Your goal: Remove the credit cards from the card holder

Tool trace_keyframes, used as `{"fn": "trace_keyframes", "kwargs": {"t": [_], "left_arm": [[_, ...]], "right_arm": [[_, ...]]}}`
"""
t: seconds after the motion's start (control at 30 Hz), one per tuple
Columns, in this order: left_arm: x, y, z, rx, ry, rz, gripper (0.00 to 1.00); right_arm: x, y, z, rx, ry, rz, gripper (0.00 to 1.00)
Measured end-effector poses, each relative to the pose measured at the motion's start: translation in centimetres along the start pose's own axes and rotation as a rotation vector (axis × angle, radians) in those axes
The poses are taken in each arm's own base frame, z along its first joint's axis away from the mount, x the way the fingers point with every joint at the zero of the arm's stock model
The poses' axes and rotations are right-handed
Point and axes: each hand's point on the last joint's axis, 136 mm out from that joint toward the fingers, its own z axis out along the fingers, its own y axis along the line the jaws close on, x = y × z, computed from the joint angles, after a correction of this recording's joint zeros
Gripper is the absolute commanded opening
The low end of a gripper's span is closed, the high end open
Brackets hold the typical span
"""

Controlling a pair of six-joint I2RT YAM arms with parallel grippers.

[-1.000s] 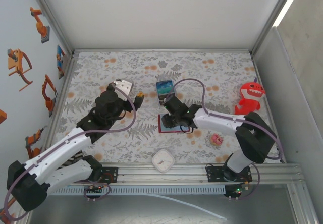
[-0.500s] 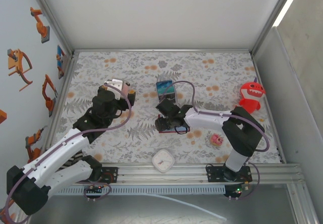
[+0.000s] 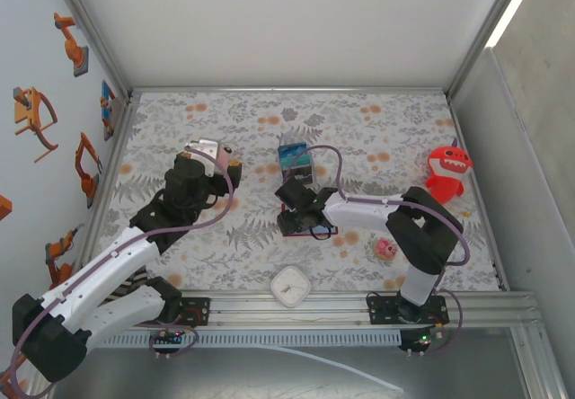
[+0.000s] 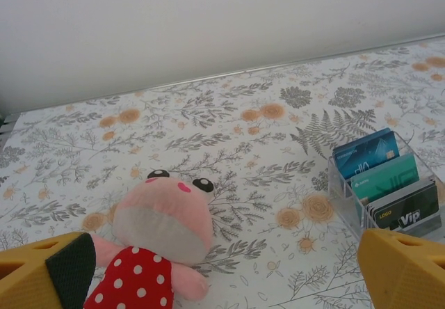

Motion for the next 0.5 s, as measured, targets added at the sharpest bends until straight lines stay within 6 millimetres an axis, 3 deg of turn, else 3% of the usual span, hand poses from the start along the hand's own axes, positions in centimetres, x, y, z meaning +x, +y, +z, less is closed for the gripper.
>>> {"fn": "trace_keyframes", "kwargs": {"t": [0.27, 0.5], "left_arm": [[0.05, -0.17, -0.06, 0.012, 0.005, 0.001, 0.97], [-0.05, -0.09, -0.17, 0.011, 0.001, 0.0, 0.97]], "right_arm": [[-0.17, -0.53, 0.01, 0.03, -0.011, -0.003, 0.35], [-0.19, -0.69, 0.0, 0.039, -0.013, 0.0, 0.43]]}}
